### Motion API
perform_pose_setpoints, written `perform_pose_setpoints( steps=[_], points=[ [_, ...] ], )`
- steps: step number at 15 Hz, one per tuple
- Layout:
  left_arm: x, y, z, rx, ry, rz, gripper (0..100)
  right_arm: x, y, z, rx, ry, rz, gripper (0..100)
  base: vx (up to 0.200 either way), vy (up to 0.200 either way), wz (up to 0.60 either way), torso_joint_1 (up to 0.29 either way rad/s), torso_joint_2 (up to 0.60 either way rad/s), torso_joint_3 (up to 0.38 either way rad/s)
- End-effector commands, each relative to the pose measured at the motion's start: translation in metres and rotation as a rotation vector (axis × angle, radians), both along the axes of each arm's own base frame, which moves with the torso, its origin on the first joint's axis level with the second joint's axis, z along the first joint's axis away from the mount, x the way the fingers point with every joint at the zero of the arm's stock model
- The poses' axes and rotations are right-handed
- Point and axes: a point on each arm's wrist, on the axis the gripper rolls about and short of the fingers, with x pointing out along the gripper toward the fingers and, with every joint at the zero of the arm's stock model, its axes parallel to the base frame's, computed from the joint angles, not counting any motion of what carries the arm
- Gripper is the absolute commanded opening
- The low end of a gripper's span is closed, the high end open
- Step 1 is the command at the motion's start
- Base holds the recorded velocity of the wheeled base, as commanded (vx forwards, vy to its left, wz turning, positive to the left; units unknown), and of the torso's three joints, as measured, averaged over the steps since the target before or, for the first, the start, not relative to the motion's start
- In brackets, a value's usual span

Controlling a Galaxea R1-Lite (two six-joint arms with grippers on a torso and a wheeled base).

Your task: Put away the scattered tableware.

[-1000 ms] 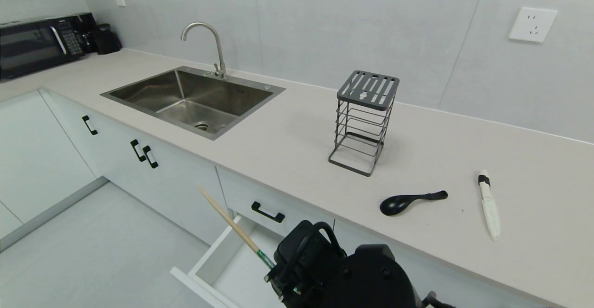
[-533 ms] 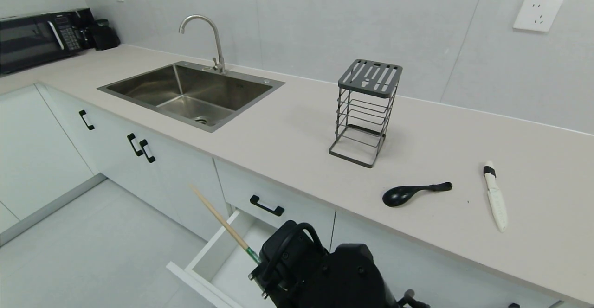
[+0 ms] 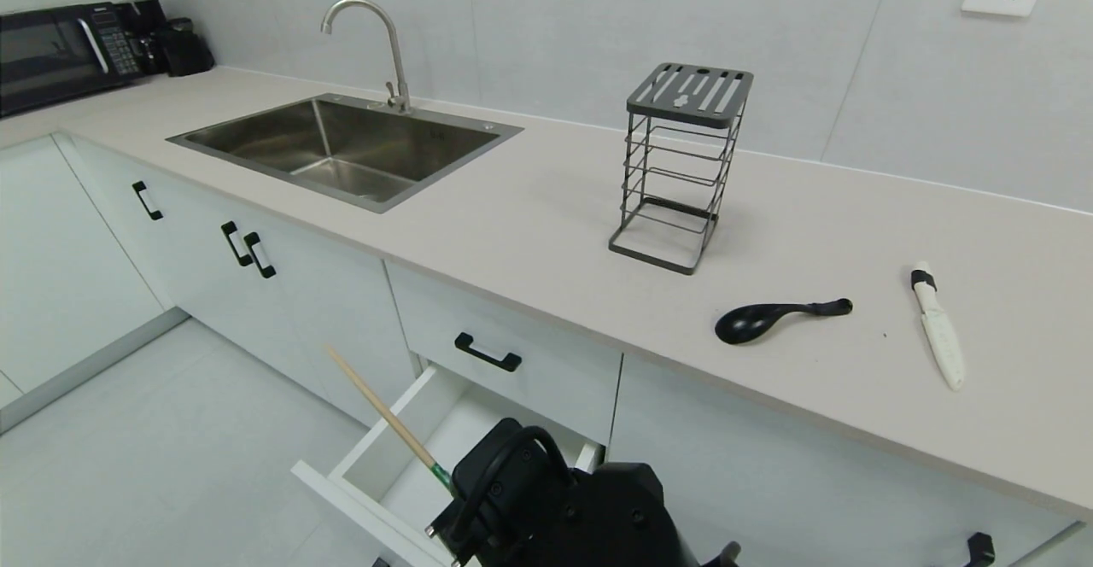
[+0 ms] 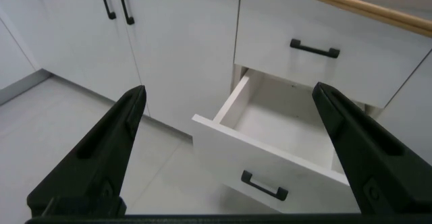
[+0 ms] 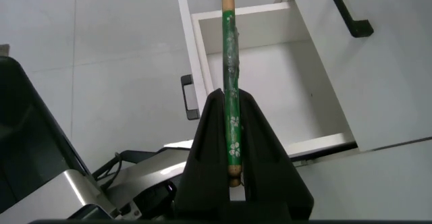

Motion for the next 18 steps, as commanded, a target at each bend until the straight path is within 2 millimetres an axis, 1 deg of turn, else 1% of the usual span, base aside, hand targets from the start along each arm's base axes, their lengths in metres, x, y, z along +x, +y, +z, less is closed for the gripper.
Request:
perform_pose_setpoints(
  steps=[1,3,4,6,9,12,15,17,18],
  points=[
    [0.0,0.0,0.0,-0.001,0.001,0.0,100,-0.001,0.0,0.002,-0.003,-0.016,0.01,0,0.0,0.0,0.0,-0.256,0.49,0.222],
    [0.0,0.0,0.0,-0.001,0.001,0.0,100,0.0,0.0,0.006,0.009,-0.025,0.011,0,0.0,0.0,0.0,-0.254,0.48,0.237],
    [0.0,0.0,0.0,-0.001,0.001,0.0,100,0.0,0.003,0.013,0.025,-0.031,0.018,0,0.0,0.0,0.0,-0.203,0.42,0.183],
    [0.0,0.0,0.0,-0.001,0.001,0.0,100,0.003,0.002,0.013,0.02,-0.037,0.008,0,0.0,0.0,0.0,-0.1,0.2,0.09],
    [0.0,0.0,0.0,-0.001,0.001,0.0,100,0.004,0.0,0.011,0.012,-0.037,0.003,0,0.0,0.0,0.0,-0.021,0.04,0.019],
    [0.0,0.0,0.0,-0.001,0.001,0.0,100,-0.001,-0.003,0.005,-0.013,-0.033,0.012,0,0.0,0.0,0.0,0.0,0.0,0.0],
    [0.0,0.0,0.0,-0.001,0.001,0.0,100,0.0,-0.001,0.008,-0.033,-0.08,0.0,0,0.0,0.0,0.0,0.0,0.0,0.0],
    [0.0,0.0,0.0,-0.008,0.001,-0.005,100,0.0,-0.001,0.008,-0.035,-0.082,-0.001,0,0.0,0.0,0.0,0.0,0.0,0.0],
    [0.0,0.0,0.0,-0.012,0.001,-0.003,100,0.0,-0.001,0.008,-0.034,-0.081,-0.001,0,0.0,0.2,0.0,0.002,0.01,0.002]
  ],
)
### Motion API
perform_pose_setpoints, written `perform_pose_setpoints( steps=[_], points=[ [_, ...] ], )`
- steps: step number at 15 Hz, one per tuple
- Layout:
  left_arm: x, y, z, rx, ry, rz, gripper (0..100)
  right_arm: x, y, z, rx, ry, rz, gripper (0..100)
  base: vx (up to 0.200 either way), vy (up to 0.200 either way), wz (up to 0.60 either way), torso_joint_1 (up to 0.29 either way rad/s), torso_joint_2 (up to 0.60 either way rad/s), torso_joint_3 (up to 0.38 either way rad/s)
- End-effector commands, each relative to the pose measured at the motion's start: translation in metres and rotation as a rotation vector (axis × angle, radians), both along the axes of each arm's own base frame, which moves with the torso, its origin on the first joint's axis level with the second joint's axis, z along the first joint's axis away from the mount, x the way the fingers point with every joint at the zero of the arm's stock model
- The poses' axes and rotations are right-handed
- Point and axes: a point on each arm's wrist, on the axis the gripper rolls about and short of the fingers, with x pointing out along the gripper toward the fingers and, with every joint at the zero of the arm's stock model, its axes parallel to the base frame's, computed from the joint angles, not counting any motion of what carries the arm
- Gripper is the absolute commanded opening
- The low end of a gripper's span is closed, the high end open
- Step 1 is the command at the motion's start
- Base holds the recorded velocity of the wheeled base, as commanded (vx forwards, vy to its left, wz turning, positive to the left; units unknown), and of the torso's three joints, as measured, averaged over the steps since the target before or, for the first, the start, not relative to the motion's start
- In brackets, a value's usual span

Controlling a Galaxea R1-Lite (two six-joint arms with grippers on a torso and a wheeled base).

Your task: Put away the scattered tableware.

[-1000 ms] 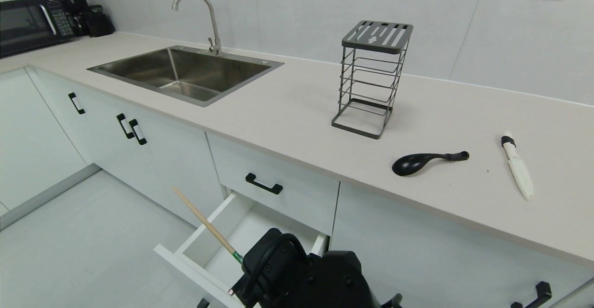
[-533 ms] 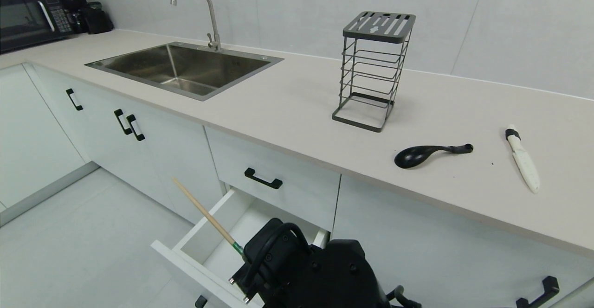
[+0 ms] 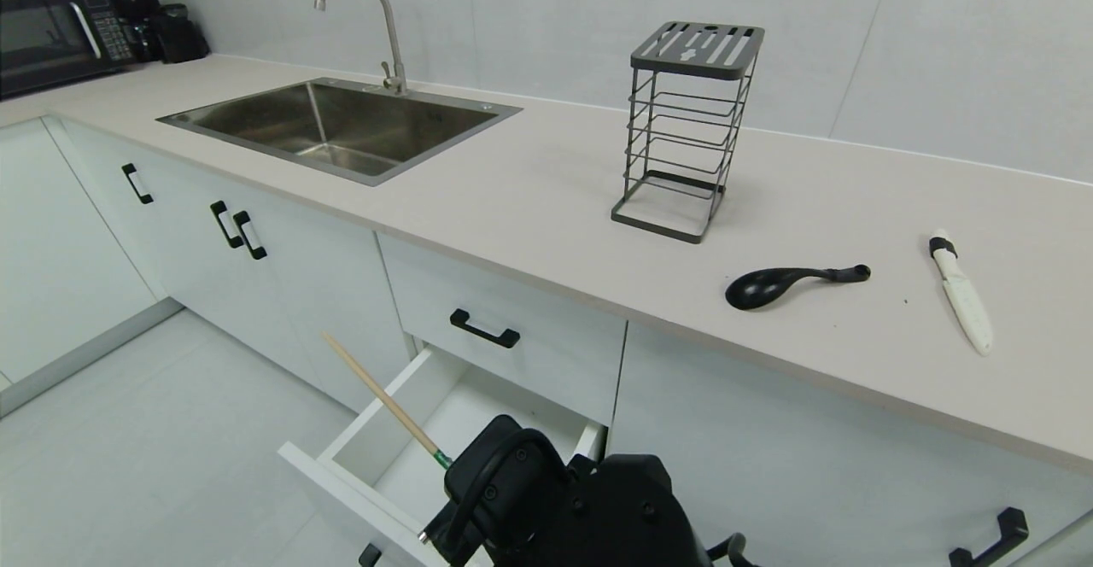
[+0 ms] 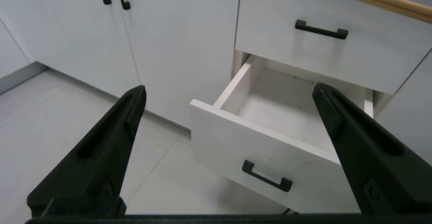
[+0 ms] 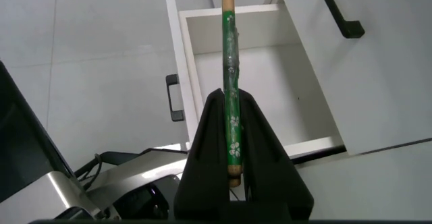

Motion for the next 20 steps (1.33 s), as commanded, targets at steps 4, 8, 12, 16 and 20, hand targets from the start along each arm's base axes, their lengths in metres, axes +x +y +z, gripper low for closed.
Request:
perform_pose_setpoints(
  steps=[4,8,12,16,20],
  points=[
    [0.0,0.0,0.0,0.005,0.001,-0.001,100,0.001,-0.003,-0.004,-0.015,0.005,-0.004,0,0.0,0.1,0.0,-0.001,0.0,0.001],
    [0.0,0.0,0.0,0.005,0.001,0.001,100,0.0,-0.006,-0.007,-0.029,0.009,-0.007,0,0.0,0.0,0.0,0.0,0.0,0.0],
    [0.0,0.0,0.0,-0.001,0.001,-0.001,100,-0.001,-0.01,-0.012,-0.049,0.015,-0.007,0,0.0,0.05,0.0,0.002,0.0,0.001],
    [0.0,0.0,0.0,0.0,0.001,0.001,100,0.001,-0.01,-0.012,-0.048,0.015,-0.012,0,0.0,0.1,0.0,0.002,0.0,0.004],
    [0.0,0.0,0.0,0.006,0.001,-0.001,100,0.004,-0.009,-0.01,-0.042,0.009,-0.026,0,0.0,0.0,0.0,0.0,0.0,0.0]
  ],
)
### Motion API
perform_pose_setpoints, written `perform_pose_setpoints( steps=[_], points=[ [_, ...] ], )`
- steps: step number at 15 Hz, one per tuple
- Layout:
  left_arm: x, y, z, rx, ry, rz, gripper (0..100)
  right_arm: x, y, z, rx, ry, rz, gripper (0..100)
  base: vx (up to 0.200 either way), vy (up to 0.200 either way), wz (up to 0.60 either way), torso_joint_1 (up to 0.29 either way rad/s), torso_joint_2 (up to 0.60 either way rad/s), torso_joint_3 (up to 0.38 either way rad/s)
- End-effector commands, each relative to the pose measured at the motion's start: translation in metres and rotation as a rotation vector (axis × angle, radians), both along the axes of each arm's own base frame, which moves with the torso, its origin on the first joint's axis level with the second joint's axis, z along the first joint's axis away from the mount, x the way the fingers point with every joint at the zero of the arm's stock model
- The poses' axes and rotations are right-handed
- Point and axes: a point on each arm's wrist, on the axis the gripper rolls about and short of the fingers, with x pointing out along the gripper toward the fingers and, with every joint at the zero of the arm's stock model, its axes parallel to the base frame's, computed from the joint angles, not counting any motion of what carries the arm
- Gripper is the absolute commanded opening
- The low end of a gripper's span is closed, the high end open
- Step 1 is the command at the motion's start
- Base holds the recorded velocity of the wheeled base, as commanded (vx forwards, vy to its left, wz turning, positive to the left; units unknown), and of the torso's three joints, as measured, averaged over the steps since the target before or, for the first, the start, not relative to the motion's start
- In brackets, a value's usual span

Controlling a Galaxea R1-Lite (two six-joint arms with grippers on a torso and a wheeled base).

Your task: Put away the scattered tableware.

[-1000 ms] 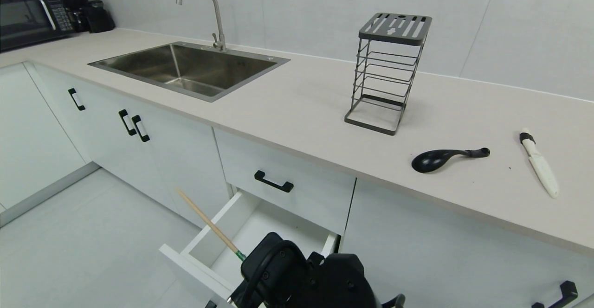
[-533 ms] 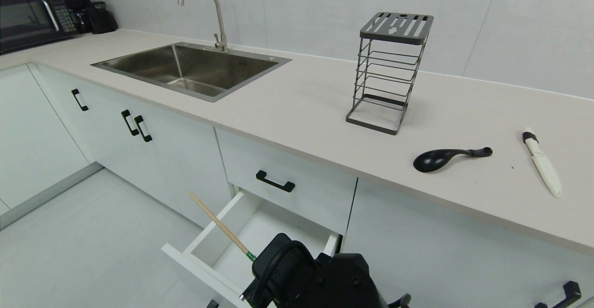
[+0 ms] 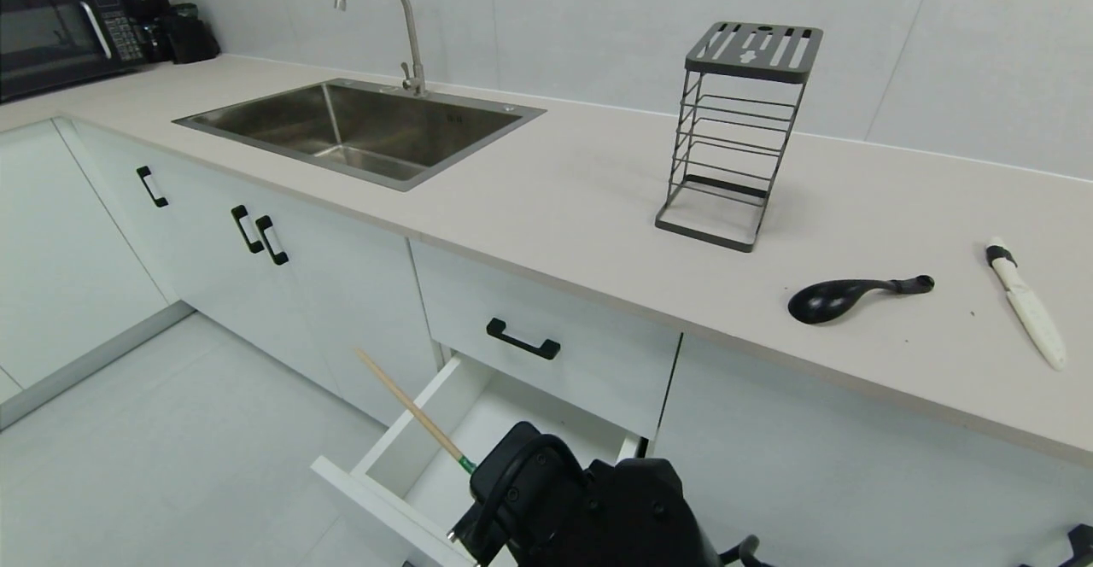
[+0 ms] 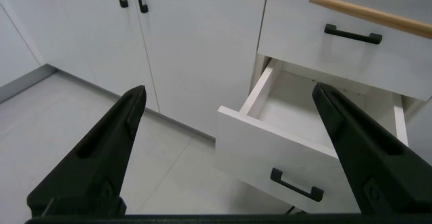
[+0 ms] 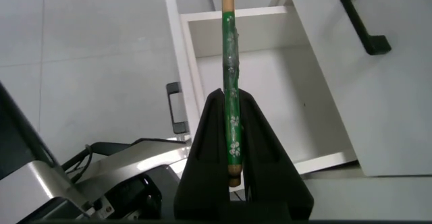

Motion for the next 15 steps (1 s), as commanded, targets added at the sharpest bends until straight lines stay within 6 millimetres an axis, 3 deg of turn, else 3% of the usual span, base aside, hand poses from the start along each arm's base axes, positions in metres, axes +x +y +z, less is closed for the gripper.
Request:
perform_pose_setpoints(
  steps=[1,6,8,10,12,15],
  points=[
    [0.0,0.0,0.0,0.001,0.001,0.0,100,0.001,0.001,0.001,0.006,-0.004,-0.005,0,0.0,0.0,0.0,0.0,0.0,0.0],
    [0.0,0.0,0.0,0.001,0.001,0.0,100,0.011,0.008,0.003,0.002,-0.031,-0.027,0,0.0,0.0,0.0,0.0,0.0,0.0],
    [0.0,0.0,0.0,0.001,0.001,0.0,100,0.016,-0.001,-0.005,-0.061,-0.046,-0.094,0,0.0,0.0,0.0,0.0,0.0,0.0],
    [0.0,0.0,0.0,0.001,0.001,0.0,100,0.023,0.002,-0.001,-0.108,-0.035,-0.114,0,0.0,0.0,0.0,0.0,0.0,0.0],
    [0.0,0.0,0.0,0.001,0.001,0.0,100,0.03,0.005,-0.015,-0.259,0.016,-0.123,0,0.0,0.0,0.0,0.0,0.0,0.0],
    [0.0,0.0,0.0,0.001,0.001,0.0,100,0.031,0.005,-0.025,-0.323,0.035,-0.119,0,0.0,0.0,0.0,0.0,0.0,0.0]
  ],
)
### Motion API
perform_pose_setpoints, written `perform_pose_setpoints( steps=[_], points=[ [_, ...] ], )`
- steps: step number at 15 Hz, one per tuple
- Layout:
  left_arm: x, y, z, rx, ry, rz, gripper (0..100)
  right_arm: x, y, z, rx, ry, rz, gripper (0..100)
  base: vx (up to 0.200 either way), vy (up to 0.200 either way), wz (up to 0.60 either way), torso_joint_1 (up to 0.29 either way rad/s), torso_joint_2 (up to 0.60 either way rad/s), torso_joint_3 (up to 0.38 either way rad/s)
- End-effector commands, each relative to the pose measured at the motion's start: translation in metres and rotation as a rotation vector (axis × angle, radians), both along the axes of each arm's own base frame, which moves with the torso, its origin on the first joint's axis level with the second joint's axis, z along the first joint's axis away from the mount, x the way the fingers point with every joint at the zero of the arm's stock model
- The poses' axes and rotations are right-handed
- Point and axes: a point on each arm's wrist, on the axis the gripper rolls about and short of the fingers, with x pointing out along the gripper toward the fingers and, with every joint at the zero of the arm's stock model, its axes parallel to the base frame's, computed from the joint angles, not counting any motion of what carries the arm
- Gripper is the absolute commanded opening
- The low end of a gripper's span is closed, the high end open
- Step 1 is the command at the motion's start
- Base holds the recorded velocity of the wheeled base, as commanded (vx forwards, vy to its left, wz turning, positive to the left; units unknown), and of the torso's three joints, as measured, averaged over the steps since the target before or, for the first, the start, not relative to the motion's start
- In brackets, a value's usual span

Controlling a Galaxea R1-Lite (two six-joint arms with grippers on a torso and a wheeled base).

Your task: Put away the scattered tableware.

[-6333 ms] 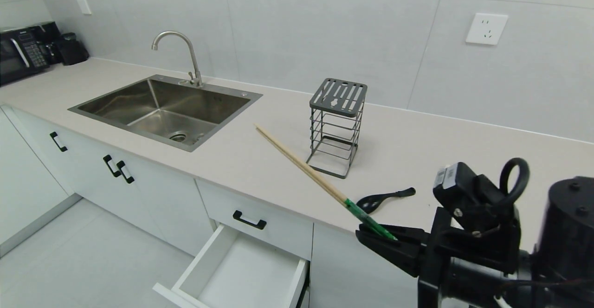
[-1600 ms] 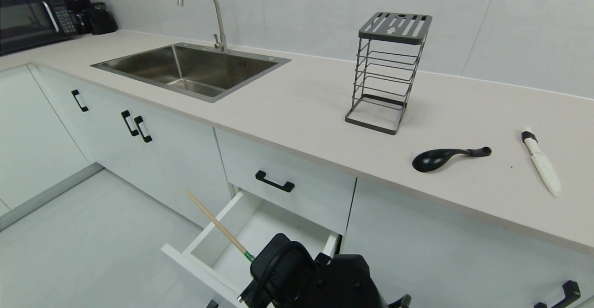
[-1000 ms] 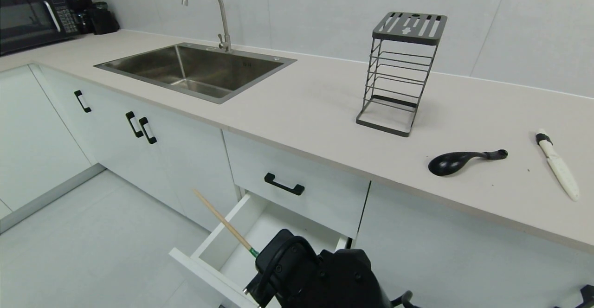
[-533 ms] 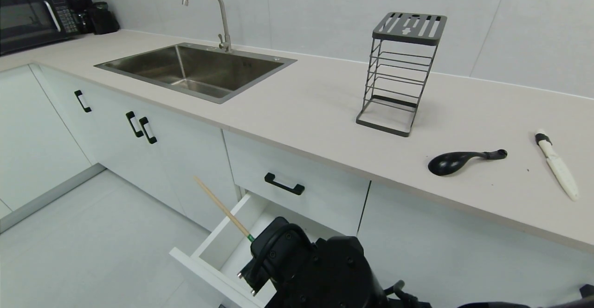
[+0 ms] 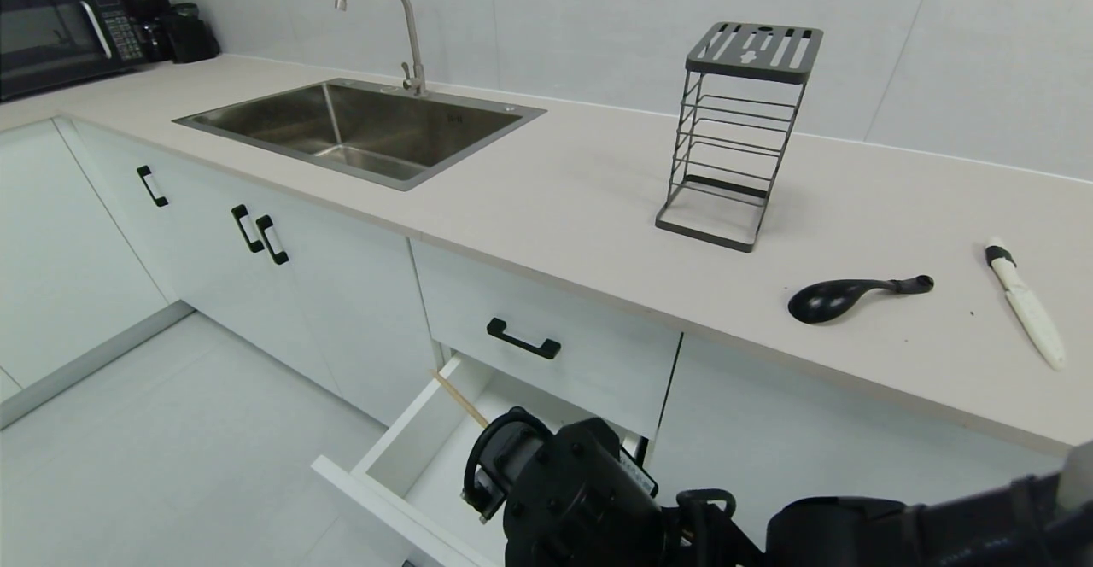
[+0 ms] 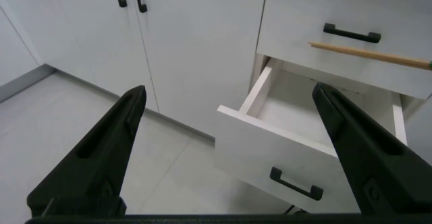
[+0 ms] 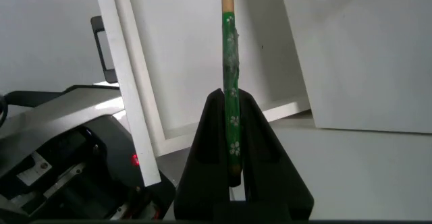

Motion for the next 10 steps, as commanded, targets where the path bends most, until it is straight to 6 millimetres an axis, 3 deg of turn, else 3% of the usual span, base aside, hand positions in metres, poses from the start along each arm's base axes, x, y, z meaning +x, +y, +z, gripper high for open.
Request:
perform_pose_setpoints(
  steps=[1,5,10],
  points=[
    [0.0,0.0,0.0,0.0,0.001,0.0,100,0.003,0.004,-0.009,-0.022,0.009,0.004,0,0.0,0.0,0.0,0.0,0.0,0.0],
    [0.0,0.0,0.0,0.0,0.001,0.0,100,0.014,0.001,-0.02,-0.07,0.016,-0.003,0,0.0,0.0,0.0,0.0,0.0,0.0],
    [0.0,0.0,0.0,0.0,0.001,0.0,100,0.026,0.012,-0.028,-0.04,0.008,0.003,0,0.0,0.0,0.0,-0.018,0.03,0.017]
  ],
)
